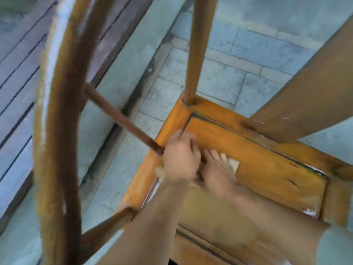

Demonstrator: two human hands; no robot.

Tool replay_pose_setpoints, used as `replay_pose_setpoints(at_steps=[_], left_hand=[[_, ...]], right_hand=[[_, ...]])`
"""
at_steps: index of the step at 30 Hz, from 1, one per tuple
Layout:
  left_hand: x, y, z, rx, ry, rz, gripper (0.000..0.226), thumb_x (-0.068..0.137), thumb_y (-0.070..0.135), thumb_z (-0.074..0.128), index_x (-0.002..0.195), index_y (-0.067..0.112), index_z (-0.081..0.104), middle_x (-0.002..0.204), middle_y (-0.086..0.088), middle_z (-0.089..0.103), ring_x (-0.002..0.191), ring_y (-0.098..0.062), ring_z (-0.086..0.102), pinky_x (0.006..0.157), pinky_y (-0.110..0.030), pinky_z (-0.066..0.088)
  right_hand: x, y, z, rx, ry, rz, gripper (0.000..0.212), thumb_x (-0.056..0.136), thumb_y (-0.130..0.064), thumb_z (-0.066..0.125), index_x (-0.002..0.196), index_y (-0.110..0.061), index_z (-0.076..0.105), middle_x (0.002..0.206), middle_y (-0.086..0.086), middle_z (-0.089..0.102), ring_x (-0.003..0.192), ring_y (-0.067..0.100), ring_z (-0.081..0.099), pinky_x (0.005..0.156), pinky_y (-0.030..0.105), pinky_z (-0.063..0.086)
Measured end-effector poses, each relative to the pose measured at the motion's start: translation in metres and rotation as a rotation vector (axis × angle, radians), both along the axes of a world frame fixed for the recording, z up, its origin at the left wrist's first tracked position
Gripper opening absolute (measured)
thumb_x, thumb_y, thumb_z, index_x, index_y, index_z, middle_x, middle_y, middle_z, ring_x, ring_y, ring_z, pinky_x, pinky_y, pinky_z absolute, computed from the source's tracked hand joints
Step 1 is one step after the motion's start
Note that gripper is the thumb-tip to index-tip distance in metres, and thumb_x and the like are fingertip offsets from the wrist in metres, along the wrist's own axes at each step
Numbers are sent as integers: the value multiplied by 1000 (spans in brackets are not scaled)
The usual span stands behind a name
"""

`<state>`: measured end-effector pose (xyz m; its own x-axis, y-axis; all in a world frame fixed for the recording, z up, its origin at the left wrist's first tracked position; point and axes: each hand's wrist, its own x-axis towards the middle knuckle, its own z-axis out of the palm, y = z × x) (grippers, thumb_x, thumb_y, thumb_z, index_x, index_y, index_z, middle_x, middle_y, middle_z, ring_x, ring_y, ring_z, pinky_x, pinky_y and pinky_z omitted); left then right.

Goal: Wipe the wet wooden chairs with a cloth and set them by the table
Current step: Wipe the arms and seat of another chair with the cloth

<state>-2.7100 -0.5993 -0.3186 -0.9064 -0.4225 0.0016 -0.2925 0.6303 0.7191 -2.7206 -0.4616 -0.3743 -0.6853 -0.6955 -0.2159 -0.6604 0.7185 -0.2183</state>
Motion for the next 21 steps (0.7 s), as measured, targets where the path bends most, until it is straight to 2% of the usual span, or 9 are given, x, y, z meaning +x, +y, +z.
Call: replay_pose_setpoints(at_steps=[2,3,5,7,9,11,13,16,21], left_hand=[[-45,-1,-9,-85,-143,-140,22,90,9,50,100,13,70,106,-8,66,98,-31,62,82,-41,51],[-66,-6,-15,-144,-190,-245,27,93,11,49,108,15,71,113,-7,66,104,-30,62,87,-41,50],[-107,-15,-28,-247,-248,-606,35,98,13,45,125,19,66,131,-4,62,122,-26,57,102,-39,45],[-140,-23,-41,-421,-333,-1059,40,103,18,41,139,26,56,153,-2,44,143,-21,36,117,-38,29],[-165,-32,-55,-603,-368,-1346,45,106,31,35,151,36,35,166,-2,14,153,-21,9,124,-41,13],[-173,-42,-69,-749,-352,-1436,55,104,52,26,155,45,8,166,1,-13,152,-19,-12,124,-43,1],[-170,-47,-79,-819,-334,-1482,64,99,65,20,153,48,-11,162,5,-27,149,-17,-24,123,-45,-5],[-158,-45,-82,-835,-287,-1401,66,97,70,15,151,49,-15,163,4,-27,149,-17,-23,123,-48,-5],[-145,-28,-79,-848,-333,-1309,82,78,75,16,150,48,-12,165,-3,-19,151,-26,-16,122,-54,-2]], right_hand=[[-19,2,-1,36,-2,1,45,83,-58,61,117,-29,67,118,5,50,101,30,40,79,45,35],[-30,-3,-3,44,24,-35,44,84,-57,60,121,-34,64,121,3,47,106,29,38,85,45,33],[-44,-11,-14,5,72,-181,49,86,-47,65,133,-37,54,127,2,40,116,31,33,100,48,29],[-39,-19,-18,-74,57,-370,59,84,-47,67,139,-35,50,133,6,40,126,36,32,109,53,27],[-8,-25,-16,-165,22,-580,63,75,-38,70,137,-34,55,132,8,47,128,41,37,107,56,30],[31,-27,-15,-226,-16,-678,65,70,-35,68,134,-35,58,128,8,53,123,41,44,104,56,34],[66,-18,-18,-227,0,-651,62,68,-38,76,128,-37,62,122,7,57,112,37,51,97,53,39],[71,11,-14,-209,44,-603,59,63,-43,82,120,-35,69,115,9,60,109,40,55,88,50,40],[16,-4,-9,-86,21,-1107,47,78,-45,66,124,-34,63,122,12,54,111,41,48,96,56,37]])
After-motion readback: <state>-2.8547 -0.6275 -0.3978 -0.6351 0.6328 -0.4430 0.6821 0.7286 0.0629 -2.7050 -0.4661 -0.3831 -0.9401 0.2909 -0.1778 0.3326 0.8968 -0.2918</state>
